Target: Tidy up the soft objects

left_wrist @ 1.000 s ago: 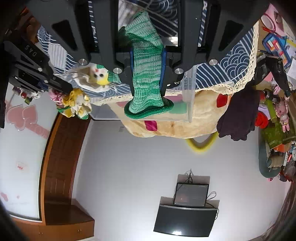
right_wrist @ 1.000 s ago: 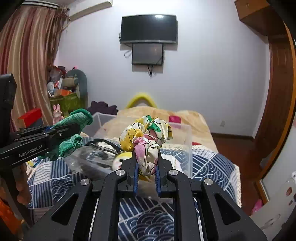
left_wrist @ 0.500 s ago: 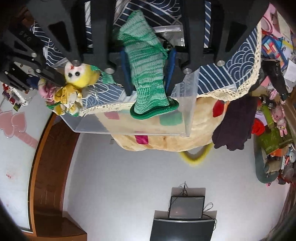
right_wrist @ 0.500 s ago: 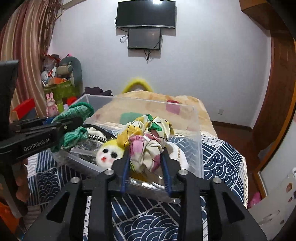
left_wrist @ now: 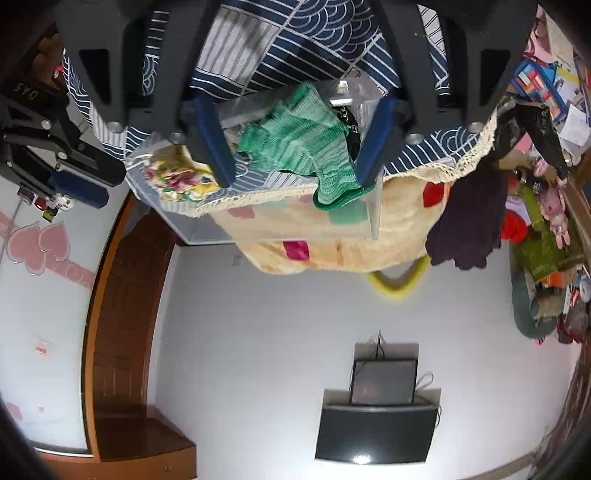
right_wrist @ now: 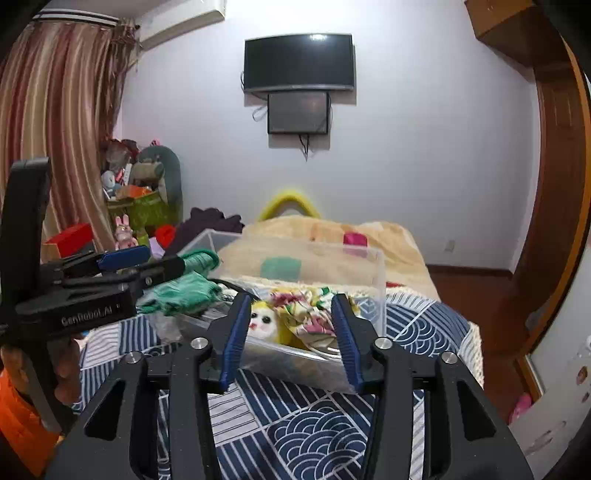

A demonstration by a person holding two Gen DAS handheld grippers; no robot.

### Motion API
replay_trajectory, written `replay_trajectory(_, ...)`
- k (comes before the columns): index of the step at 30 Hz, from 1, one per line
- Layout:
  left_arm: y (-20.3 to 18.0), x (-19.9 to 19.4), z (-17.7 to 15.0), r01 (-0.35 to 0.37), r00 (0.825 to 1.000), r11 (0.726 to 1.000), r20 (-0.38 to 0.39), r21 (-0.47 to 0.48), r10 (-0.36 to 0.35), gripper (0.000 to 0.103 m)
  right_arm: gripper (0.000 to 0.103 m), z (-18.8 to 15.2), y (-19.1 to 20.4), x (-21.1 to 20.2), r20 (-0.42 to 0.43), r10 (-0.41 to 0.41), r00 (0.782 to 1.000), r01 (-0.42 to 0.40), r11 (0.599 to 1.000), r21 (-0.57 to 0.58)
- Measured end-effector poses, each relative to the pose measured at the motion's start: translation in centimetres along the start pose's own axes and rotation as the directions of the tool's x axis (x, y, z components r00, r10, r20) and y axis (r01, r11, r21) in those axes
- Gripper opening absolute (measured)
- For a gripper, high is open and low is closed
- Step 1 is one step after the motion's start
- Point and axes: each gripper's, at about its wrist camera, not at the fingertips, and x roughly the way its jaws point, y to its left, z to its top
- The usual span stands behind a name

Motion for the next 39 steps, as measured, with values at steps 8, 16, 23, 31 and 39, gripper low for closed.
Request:
replay_trajectory(8, -1.2, -3.9, -1.0, 0.026, 0.998, 1.0, 0.053, 0.008, -0.026, 0.085, 0.083, -0.4, 0.8, -3.8, 0.096, -0.022, 0.995, 0.023, 1.0, -0.006)
replay_trajectory(16, -2.5, -6.5, -2.0, 0.005, 0.994, 0.999, 0.108, 0.047, -0.01, 0.098, 0.098, -0.7, 0.8, -5.0, 0.173, -0.06, 0.983, 0.056, 0.998, 0.029)
replay_trajectory(23, -2.8, -7.2, -2.6, 0.007, 0.992, 0.999, 0.122, 0.045, -0.013, 0.1, 0.101, -1.5, 1.2, -5.2, 0.175, -0.092, 0.98, 0.092, 0.996, 0.007)
replay_trajectory(31, -2.4, -7.1, -2.8, 0.002, 0.993, 0.999, 0.12, 0.033, -0.006, 0.1, 0.101, -1.7, 1.3, -5.4, 0.18, -0.09, 0.98, 0.091, 0.996, 0.008)
replay_trajectory(39, -2.1, -7.2, -2.8, 0.011, 0.993, 1.0, 0.118, 0.024, -0.014, 0.1, 0.101, -1.6, 1.4, -5.8, 0.192, -0.085, 0.978, 0.086, 0.996, 0.003)
